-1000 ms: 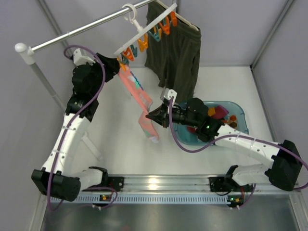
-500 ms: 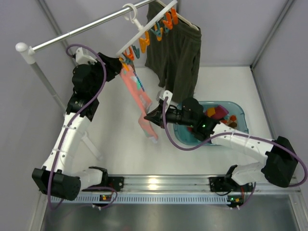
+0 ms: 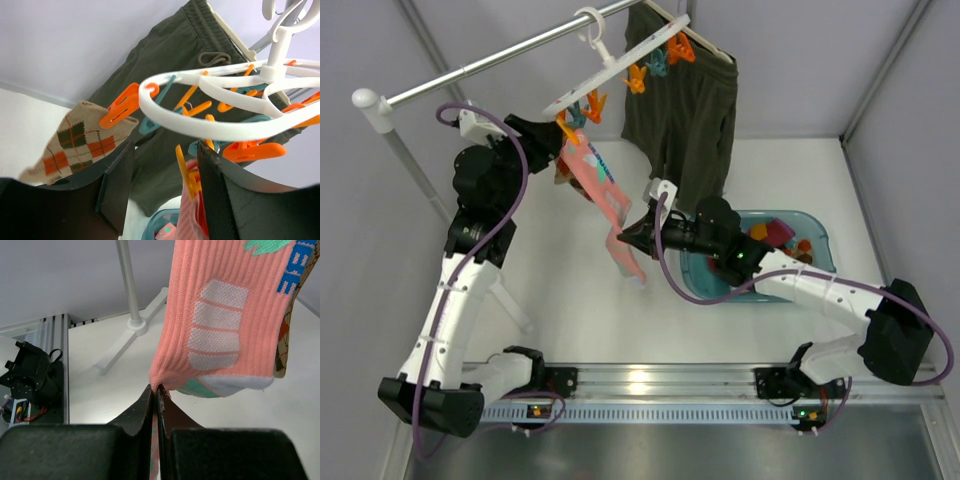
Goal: Remove the socks clipped to the hanger
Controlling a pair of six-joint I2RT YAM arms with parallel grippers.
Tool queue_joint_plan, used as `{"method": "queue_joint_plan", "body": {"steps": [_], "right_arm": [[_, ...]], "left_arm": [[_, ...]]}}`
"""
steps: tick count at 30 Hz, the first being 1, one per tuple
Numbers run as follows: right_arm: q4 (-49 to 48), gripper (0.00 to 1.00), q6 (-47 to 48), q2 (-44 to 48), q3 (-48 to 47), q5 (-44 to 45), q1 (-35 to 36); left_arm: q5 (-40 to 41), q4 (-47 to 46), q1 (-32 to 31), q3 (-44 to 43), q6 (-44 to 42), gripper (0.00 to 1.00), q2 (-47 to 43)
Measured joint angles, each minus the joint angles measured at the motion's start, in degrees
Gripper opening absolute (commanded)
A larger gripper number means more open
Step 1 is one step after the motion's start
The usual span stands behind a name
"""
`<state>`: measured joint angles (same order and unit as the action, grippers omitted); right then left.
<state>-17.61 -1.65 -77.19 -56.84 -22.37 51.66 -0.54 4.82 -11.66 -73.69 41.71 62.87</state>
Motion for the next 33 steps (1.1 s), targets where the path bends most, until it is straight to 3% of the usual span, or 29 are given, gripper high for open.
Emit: {"method": "queue_joint_plan", "body": {"steps": [19, 33], "right_arm": [[0.0, 0.0, -1.9, -2.8, -2.5, -0.4, -1.7], [-0.3, 0.0, -2.9, -2.8, -2.6, -2.8, -1.9]], "left_arm": [[2.4, 1.3, 0.0, 5.3, -1.5, 0.58, -4.7], [0.3, 1.3, 0.0, -0.2, -3.2, 0.5, 3.3]]}}
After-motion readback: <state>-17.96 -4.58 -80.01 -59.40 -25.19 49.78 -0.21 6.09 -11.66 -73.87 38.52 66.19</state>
